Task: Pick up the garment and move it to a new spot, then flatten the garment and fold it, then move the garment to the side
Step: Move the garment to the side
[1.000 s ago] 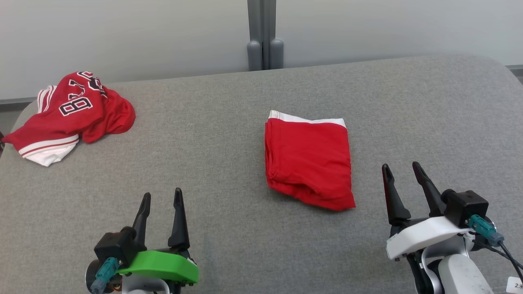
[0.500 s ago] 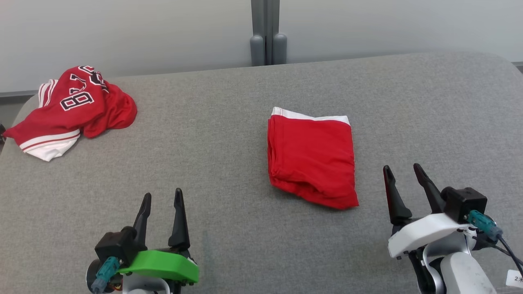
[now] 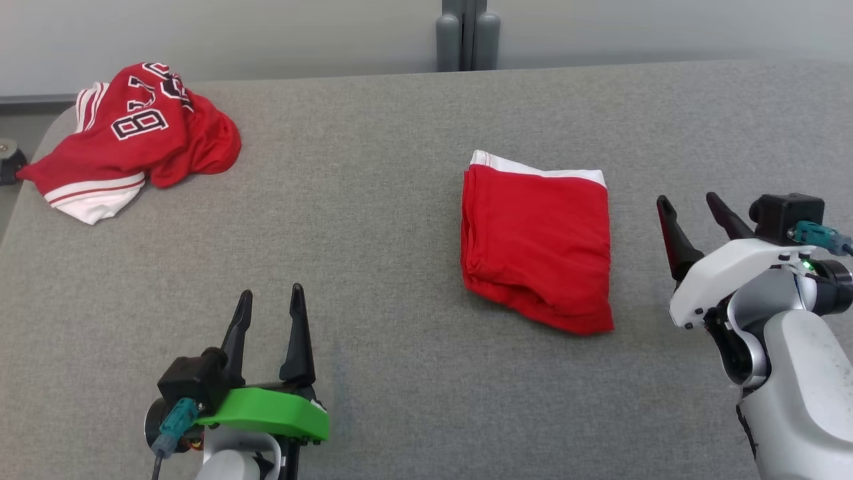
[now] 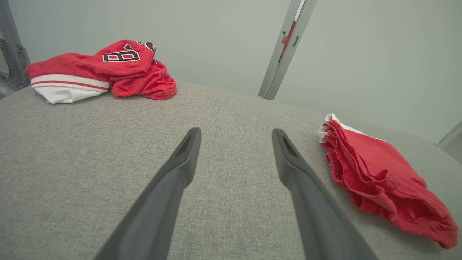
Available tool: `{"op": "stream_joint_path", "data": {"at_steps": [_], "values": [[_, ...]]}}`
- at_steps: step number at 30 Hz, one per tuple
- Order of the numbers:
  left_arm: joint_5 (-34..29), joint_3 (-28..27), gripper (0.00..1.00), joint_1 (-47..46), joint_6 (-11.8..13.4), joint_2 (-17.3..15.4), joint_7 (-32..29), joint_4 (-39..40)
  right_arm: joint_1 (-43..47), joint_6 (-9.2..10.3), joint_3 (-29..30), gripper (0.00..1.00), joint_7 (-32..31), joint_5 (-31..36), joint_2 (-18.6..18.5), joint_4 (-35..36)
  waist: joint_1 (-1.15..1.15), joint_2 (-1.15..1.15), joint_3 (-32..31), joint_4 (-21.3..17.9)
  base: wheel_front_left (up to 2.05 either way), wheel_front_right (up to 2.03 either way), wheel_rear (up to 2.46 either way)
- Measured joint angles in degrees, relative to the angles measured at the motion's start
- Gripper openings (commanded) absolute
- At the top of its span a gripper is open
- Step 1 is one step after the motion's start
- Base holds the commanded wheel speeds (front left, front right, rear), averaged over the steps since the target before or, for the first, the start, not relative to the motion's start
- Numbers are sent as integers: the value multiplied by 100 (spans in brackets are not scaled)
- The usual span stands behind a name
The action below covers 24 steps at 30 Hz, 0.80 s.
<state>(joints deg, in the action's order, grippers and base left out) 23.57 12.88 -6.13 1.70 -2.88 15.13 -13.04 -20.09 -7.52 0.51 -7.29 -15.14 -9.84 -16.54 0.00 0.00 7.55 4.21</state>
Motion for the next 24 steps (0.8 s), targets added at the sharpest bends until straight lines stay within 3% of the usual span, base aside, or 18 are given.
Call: {"op": "stream_joint_path", "data": {"at_steps": [9, 19, 20, 23, 24], "values": [[86, 149, 100, -133, 44, 3, 1, 19, -538, 0, -300, 100, -699, -464, -221, -1095, 0, 0, 341, 337, 0, 0, 0], [108, 200, 100, -188, 85, 3, 0, 33, -909, 0, -817, 100, -891, -918, -342, -1867, 0, 0, 590, 631, 0, 0, 0], [108, 203, 100, -188, 86, 3, 0, 32, -946, 0, -850, 50, -891, -959, -343, -1920, 0, 0, 601, 634, 0, 0, 0], [89, 227, 100, -194, 85, 3, 0, 32, -1054, 0, -984, 1, -803, -1027, -343, -2094, 0, 0, 618, 600, 0, 0, 0], [71, 238, 100, -200, 82, 3, 0, 30, -1093, 0, -1046, 0, -742, -1043, -342, -2151, 0, 0, 622, 579, 0, 0, 0]]}}
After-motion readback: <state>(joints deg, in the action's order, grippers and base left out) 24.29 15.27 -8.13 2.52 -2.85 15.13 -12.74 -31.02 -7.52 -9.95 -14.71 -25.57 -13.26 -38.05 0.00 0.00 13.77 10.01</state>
